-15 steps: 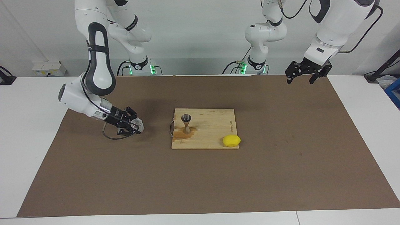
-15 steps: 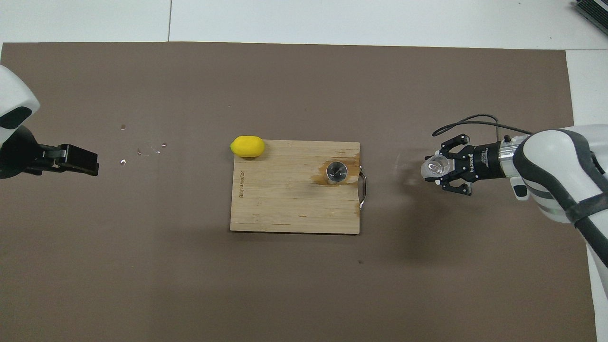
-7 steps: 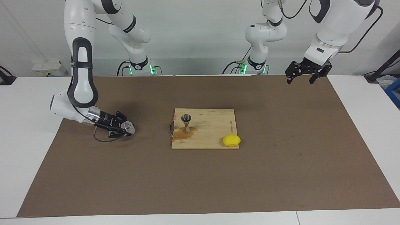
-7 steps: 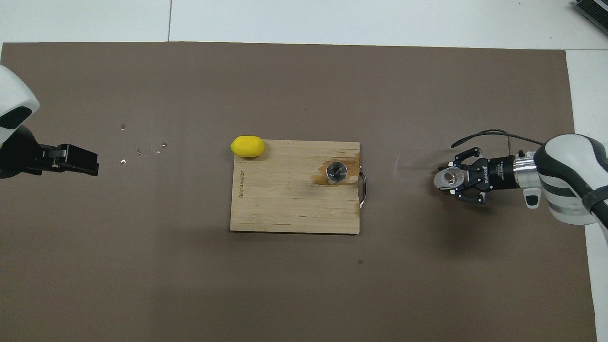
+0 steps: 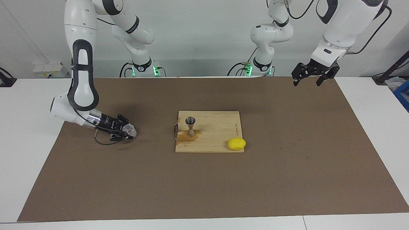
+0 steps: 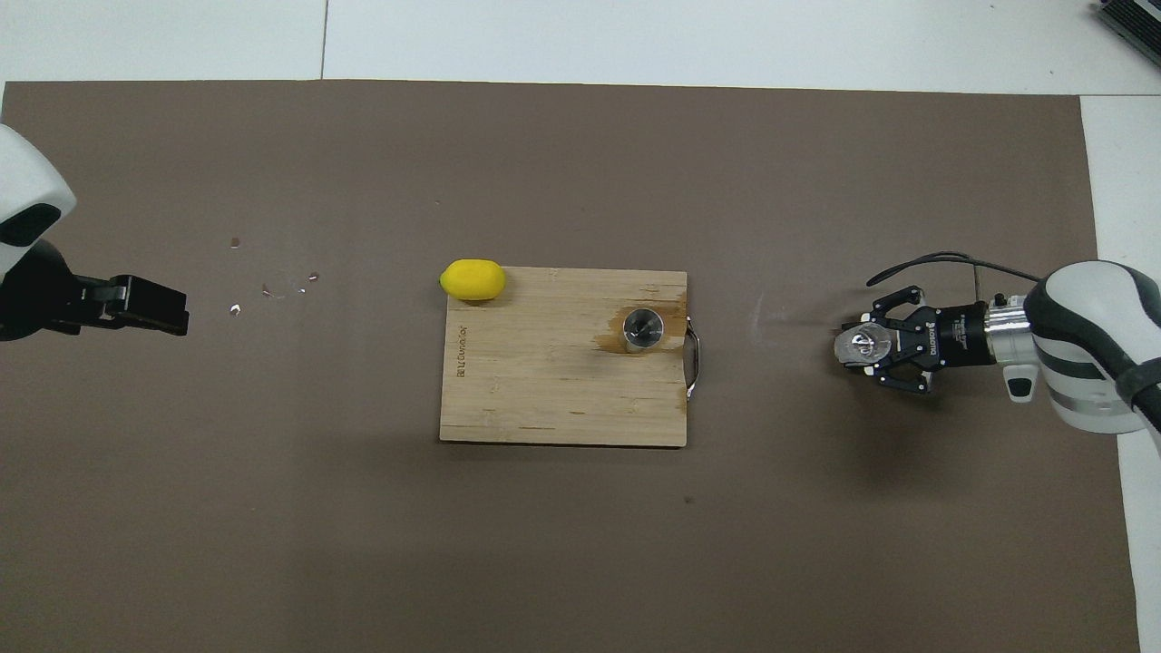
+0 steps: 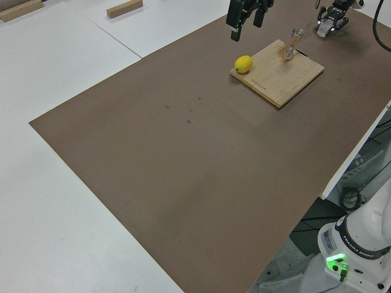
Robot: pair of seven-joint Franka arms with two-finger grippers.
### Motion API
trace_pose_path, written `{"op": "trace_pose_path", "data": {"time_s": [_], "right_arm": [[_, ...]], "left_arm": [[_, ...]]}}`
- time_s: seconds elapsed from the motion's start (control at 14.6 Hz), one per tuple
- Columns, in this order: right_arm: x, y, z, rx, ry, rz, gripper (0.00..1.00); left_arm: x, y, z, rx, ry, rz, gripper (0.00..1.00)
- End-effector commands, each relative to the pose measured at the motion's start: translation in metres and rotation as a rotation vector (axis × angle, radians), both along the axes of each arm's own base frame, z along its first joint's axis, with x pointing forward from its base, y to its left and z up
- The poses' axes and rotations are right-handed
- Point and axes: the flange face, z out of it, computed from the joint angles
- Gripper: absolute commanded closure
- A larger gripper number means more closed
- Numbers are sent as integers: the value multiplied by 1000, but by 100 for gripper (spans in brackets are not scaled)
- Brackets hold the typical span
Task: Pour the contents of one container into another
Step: 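Carry the clear cup back toward its starting spot with the right gripper, then lower the clear cup onto the table and open the right gripper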
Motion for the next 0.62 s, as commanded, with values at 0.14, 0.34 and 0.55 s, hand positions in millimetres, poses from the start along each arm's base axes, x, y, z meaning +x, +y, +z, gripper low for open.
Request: {"op": "trace_pose_path", "data": {"time_s": [0.14,0.34,0.55], "right_arm": [[-13,-22,-4,5,-16,-34,0],[-15,-32,0,-31,-14,-16,0],[-17,-44,16,-149,-31,83,0]], "left_arm": [[-7,1,2,-8,8,1,0],[-7,1,2,-8,8,1,0],[-7,1,2,-8,8,2,0]]}}
